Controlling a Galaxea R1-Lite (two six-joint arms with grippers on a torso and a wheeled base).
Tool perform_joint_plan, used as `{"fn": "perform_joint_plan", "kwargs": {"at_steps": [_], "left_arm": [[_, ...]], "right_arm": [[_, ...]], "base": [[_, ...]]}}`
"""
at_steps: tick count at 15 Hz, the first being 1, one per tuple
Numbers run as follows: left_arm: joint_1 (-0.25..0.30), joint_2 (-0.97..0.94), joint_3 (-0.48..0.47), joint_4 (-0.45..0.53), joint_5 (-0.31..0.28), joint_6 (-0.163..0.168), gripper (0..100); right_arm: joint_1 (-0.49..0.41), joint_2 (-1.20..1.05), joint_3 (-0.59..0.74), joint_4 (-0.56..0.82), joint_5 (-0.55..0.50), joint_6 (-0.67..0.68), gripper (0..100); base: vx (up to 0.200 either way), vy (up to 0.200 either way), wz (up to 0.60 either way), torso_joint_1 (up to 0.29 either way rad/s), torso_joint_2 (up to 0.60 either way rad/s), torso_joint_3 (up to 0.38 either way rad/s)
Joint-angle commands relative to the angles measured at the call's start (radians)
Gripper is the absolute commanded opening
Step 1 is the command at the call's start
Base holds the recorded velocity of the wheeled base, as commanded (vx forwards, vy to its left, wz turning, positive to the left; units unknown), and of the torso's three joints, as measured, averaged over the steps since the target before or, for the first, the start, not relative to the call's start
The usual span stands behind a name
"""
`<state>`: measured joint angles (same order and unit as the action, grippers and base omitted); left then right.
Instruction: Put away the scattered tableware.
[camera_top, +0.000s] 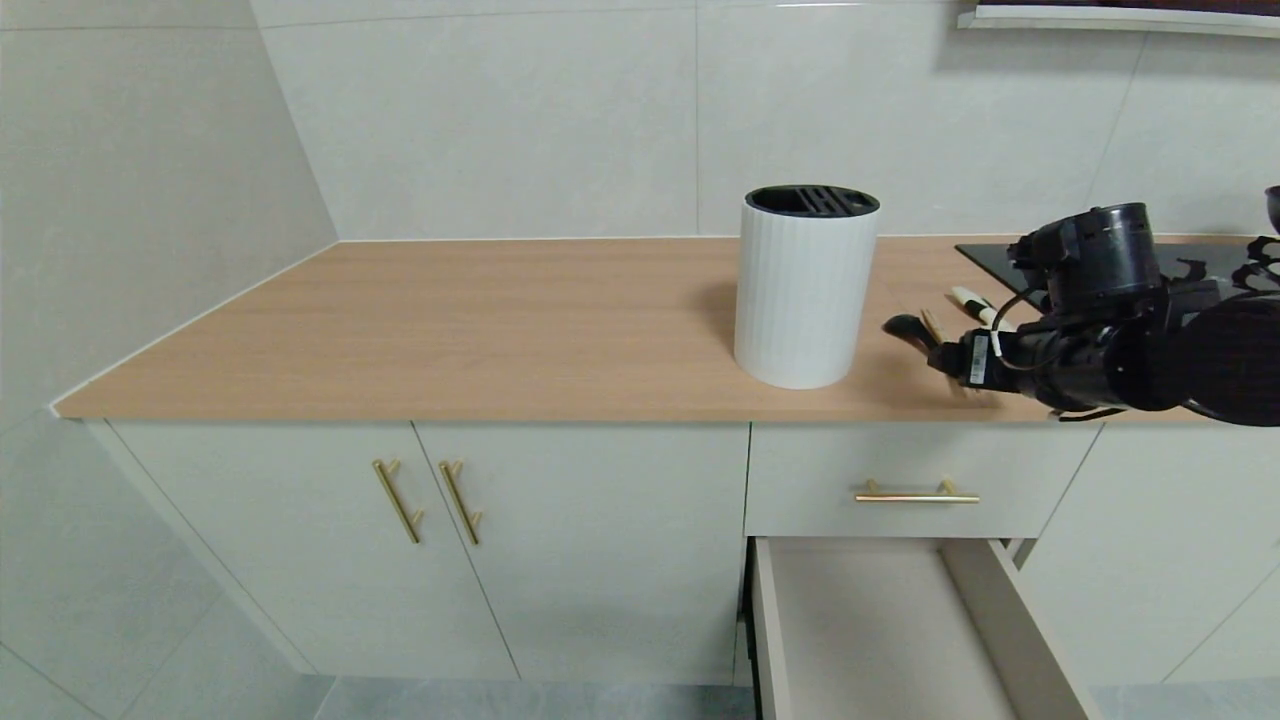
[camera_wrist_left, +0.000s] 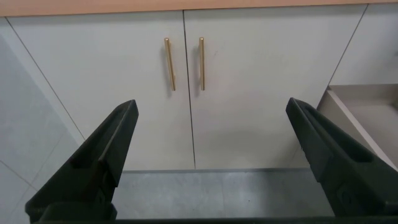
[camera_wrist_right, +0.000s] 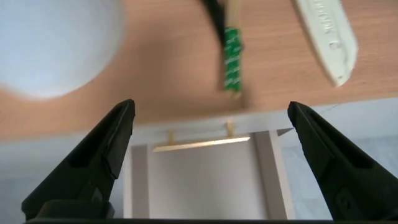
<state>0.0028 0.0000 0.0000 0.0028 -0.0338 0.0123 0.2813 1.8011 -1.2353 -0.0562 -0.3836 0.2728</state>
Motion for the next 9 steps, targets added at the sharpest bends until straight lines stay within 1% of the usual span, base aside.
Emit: {"fn": "perform_joint_plan", "kwargs": {"at_steps": [1,4,7,9], "left_arm": [[0.0,0.002,0.0,0.0,0.0,0.0,100],[0.0,0.002,0.0,-0.001,0.0,0.0,100],[0.0,0.002,0.0,0.0,0.0,0.0,100],[0.0,0.002,0.0,0.0,0.0,0.0,100]], "right_arm": [[-0.028,0.075,-0.012,-0.027,-0.001,0.006,100],[-0.053,0.116,-0.012,-0.054,0.0,0.014,100],[-0.053,0.138,-0.006,-0.106,-0.004,0.014,100],[-0.053,0.135,-0.006,-0.109,-0.006,0.014,100]], "base": [[0.0,0.0,0.0,0.0,0.0,0.0],[0.0,0.0,0.0,0.0,0.0,0.0],[0.0,0.0,0.0,0.0,0.0,0.0],[0.0,0.0,0.0,0.0,0.0,0.0]]}}
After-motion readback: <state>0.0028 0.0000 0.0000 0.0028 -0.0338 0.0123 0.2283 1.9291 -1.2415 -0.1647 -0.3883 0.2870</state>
